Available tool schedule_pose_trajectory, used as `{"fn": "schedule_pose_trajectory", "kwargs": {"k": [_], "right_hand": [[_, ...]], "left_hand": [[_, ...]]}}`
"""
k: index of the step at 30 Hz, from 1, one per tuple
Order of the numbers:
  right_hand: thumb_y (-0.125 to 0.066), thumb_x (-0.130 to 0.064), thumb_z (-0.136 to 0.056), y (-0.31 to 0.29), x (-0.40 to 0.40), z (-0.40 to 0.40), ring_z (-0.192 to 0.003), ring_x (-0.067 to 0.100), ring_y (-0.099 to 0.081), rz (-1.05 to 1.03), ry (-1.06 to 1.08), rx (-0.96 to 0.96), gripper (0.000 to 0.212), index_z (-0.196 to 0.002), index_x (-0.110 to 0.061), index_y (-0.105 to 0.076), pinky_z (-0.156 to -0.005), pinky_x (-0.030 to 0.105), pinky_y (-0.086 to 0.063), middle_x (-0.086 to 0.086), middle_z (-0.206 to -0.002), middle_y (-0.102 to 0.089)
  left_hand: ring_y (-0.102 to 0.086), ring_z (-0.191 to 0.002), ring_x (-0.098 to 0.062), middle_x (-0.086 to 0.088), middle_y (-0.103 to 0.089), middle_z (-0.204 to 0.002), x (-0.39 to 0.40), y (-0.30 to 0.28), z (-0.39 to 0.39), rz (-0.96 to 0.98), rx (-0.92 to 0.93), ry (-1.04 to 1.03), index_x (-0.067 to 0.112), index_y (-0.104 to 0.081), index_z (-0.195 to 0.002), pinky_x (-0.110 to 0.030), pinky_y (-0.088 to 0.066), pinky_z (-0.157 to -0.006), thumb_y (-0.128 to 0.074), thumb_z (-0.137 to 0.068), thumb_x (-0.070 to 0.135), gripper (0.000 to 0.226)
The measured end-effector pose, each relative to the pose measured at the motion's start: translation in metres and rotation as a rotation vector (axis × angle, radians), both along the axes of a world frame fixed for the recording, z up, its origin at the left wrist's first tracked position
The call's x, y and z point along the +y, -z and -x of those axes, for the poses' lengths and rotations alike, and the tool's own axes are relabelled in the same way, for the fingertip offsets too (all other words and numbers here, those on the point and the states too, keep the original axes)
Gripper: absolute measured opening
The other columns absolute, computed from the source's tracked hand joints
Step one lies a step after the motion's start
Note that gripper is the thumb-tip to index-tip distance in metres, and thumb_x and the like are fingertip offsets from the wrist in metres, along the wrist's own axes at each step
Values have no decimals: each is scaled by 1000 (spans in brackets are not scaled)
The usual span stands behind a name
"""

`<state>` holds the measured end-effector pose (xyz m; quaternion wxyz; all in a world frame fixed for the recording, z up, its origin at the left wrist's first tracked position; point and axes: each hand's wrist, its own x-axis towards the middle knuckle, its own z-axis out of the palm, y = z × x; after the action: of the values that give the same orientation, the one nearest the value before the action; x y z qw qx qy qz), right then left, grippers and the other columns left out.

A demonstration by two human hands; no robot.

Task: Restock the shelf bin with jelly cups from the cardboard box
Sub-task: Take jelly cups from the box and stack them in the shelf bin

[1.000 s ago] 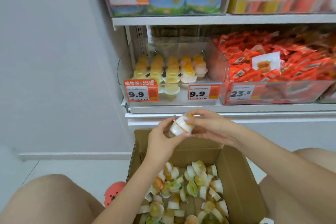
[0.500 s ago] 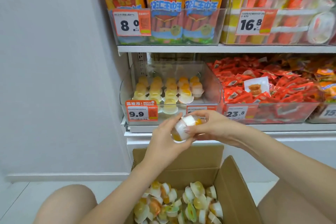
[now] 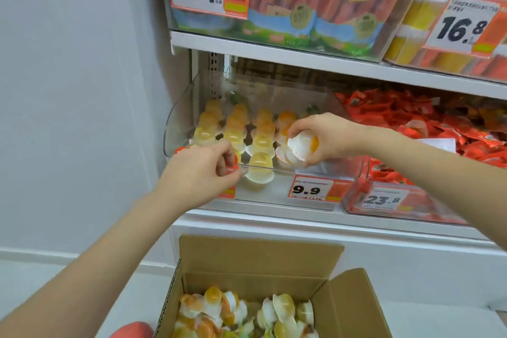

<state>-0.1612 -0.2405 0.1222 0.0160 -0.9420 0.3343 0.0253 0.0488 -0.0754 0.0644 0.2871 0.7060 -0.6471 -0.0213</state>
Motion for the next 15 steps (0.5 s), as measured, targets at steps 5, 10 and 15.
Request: {"fn": "schedule_pose_trajectory", "kwargs": {"k": [5,10,15], "right_hand": [[-75,-14,-67,16,-16,-8,-102,10,-51,-63,-177,160,57,-122,-23,-60,-82,19,-35,-10,-113,-58],[-61,-5,-73,30,-18,-13,-113,17,-49,-48,-276,244,57,-125,-27,-56,-95,31,-40,-5,-121,-58],[-56,0,-79,36,-16,-14,-98,2,-41,-43,-310,243,52,-125,-22,-58,-82,6,-31,-10,-119,-59]], "left_hand": [[-57,-64,-4,13,-58,-65,1,10,-3,16,-52,60,30,-46,-87,-35,-50,-58,-62,-80,51,27],[-56,-59,-3,13,-57,-61,-1,14,-3,103,-116,62,28,-47,-86,-33,-48,-50,-59,-80,52,28],[-57,-60,-5,13,-56,-61,-2,15,-2,119,-124,53,28,-46,-86,-32,-47,-50,-52,-77,57,31]]}}
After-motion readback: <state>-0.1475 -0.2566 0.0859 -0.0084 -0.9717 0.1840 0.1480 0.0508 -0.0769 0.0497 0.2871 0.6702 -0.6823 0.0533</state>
